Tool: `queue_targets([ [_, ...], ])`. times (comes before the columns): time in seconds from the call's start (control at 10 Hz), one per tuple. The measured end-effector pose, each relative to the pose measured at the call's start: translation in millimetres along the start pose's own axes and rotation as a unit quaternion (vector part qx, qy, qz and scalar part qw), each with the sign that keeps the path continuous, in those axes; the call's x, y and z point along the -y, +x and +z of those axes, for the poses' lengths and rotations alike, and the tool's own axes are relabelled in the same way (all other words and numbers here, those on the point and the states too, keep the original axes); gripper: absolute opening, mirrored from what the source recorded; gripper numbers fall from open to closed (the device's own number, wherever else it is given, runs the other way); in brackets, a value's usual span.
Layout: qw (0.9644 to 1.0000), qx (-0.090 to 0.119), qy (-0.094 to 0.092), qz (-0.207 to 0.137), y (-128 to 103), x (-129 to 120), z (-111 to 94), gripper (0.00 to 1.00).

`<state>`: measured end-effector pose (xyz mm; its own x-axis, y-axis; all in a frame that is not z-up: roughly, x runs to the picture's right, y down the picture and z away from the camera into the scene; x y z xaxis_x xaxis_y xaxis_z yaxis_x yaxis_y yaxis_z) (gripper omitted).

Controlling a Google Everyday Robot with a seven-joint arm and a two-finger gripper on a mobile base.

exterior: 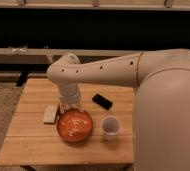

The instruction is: Place the white sponge in the ceramic cup

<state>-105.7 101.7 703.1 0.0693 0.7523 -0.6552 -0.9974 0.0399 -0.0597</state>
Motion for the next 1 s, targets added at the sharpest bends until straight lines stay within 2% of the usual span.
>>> queue_targets([
  [0.7, 1.0000, 0.001, 0.001, -0.001, 0, 0, 0, 0.65],
  [1.0, 0.9996, 0.017, 0.015, -0.015, -10, -15, 2, 0.65],
])
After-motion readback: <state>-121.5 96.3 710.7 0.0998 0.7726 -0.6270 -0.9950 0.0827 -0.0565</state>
